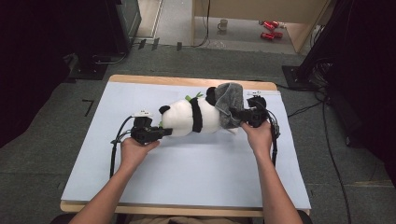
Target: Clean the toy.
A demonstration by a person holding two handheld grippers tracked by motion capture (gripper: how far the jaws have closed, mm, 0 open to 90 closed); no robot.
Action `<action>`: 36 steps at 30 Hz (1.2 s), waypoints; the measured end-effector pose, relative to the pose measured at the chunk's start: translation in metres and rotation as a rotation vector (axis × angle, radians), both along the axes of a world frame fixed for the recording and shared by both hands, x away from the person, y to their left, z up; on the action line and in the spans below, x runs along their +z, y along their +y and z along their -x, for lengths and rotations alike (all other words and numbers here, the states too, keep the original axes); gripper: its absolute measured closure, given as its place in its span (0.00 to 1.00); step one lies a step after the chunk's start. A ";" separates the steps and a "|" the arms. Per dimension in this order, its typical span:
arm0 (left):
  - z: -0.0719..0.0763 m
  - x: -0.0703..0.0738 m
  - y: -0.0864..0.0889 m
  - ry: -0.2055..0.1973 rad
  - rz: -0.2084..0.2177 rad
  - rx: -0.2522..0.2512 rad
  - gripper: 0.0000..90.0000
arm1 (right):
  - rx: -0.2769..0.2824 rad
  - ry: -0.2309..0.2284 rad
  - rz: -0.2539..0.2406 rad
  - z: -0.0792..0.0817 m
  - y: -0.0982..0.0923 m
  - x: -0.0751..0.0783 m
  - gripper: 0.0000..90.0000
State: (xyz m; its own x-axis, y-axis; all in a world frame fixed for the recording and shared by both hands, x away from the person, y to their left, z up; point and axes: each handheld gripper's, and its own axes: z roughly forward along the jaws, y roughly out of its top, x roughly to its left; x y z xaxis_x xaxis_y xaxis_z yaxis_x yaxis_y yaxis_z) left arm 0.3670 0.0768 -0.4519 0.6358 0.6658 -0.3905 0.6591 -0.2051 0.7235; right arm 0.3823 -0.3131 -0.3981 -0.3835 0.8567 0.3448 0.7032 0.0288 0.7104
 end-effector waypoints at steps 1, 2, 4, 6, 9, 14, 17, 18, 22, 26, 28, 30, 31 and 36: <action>-0.001 -0.001 0.001 0.005 0.001 0.000 0.82 | -0.009 0.005 0.009 -0.001 -0.002 -0.002 0.90; -0.002 -0.002 0.002 0.008 0.005 -0.001 0.82 | -0.014 0.012 0.014 -0.002 -0.004 -0.005 0.90; -0.004 -0.004 0.003 0.009 0.013 -0.011 0.82 | 0.005 0.017 -0.001 -0.004 -0.004 -0.014 0.90; -0.006 -0.006 0.005 0.018 0.022 -0.022 0.82 | 0.039 0.051 -0.034 -0.008 0.000 -0.023 0.90; -0.007 -0.006 0.006 0.024 0.040 -0.037 0.84 | 0.074 0.062 -0.065 -0.011 0.006 -0.027 0.91; -0.003 0.003 0.007 0.034 0.078 -0.106 0.85 | 0.140 0.049 -0.054 -0.005 0.010 -0.015 0.92; 0.003 0.014 0.011 0.078 0.095 -0.178 0.85 | 0.164 0.034 -0.090 0.005 0.008 -0.003 0.91; 0.006 0.017 0.011 0.075 0.082 -0.181 0.85 | 0.169 0.028 -0.093 0.010 0.007 0.002 0.91; 0.010 0.022 0.008 0.077 0.062 -0.143 0.84 | 0.174 0.009 -0.110 0.021 0.009 0.019 0.91; 0.010 0.017 0.003 0.037 0.042 -0.125 0.83 | 0.213 -0.035 -0.114 0.028 0.026 0.035 0.91; 0.011 0.016 0.003 0.020 0.043 -0.115 0.83 | 0.247 -0.045 -0.109 0.030 0.040 0.038 0.91; 0.011 0.015 0.004 0.003 0.041 -0.106 0.81 | 0.268 -0.042 -0.075 0.029 0.054 0.034 0.91; 0.012 0.014 0.004 -0.011 0.034 -0.099 0.80 | 0.265 -0.047 -0.034 0.027 0.060 0.030 0.91; 0.012 0.012 0.008 -0.061 0.036 -0.090 0.65 | 0.244 -0.085 0.030 0.020 0.067 0.021 0.91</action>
